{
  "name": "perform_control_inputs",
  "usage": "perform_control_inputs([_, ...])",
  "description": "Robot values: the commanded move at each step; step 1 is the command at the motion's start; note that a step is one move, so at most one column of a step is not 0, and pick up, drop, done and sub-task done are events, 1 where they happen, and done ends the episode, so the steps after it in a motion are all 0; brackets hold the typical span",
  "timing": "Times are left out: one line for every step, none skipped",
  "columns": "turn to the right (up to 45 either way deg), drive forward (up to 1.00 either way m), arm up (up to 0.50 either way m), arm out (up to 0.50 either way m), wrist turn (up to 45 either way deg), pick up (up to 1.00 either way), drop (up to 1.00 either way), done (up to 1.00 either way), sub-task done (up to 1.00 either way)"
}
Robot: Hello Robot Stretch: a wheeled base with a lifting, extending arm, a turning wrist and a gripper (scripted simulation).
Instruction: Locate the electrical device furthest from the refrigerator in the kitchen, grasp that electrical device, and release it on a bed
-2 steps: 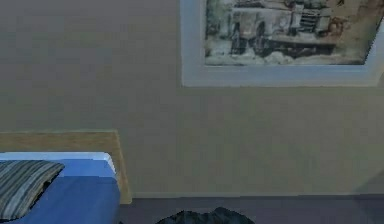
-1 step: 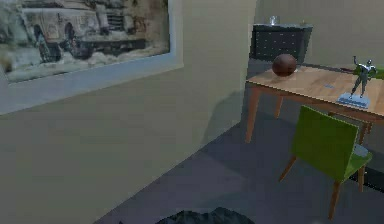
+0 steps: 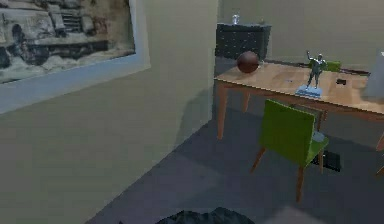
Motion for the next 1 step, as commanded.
perform_control_inputs([45.0,0.0,0.0,0.0,0.0,0.0,0.0,0.0,0.0])
